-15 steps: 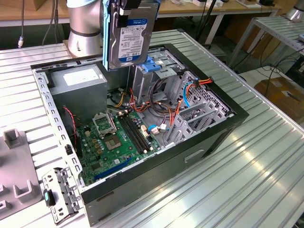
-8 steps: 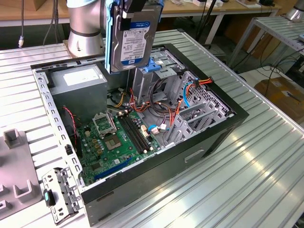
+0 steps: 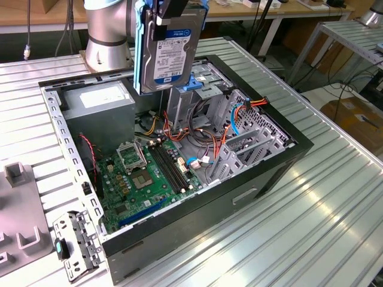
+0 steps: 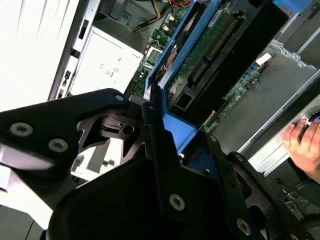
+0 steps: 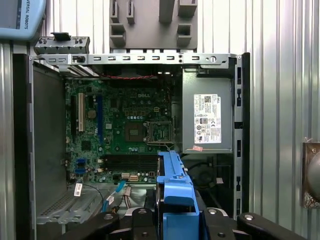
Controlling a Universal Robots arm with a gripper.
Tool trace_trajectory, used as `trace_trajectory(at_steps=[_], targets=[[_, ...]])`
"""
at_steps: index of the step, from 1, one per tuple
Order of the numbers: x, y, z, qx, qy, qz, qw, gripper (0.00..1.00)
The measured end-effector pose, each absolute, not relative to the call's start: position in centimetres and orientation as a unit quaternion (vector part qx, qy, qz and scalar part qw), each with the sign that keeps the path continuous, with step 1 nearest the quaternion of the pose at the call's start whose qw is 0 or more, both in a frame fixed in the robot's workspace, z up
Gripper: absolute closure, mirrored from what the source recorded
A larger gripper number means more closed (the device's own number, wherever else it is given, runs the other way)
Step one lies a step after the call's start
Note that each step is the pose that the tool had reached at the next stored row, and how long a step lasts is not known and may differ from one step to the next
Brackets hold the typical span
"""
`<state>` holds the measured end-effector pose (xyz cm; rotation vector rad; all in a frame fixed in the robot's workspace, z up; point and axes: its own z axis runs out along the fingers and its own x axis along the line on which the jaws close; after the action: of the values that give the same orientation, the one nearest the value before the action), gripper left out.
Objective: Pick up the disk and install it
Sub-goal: 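Insert the disk into the insertion slot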
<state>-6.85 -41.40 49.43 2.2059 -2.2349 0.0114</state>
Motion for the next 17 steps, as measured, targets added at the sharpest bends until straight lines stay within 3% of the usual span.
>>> trace_trajectory(at_steps=[17], targets=[[-6.85,-42.23,49.43,0.702,-0.712,0.004,0.001,0.63]])
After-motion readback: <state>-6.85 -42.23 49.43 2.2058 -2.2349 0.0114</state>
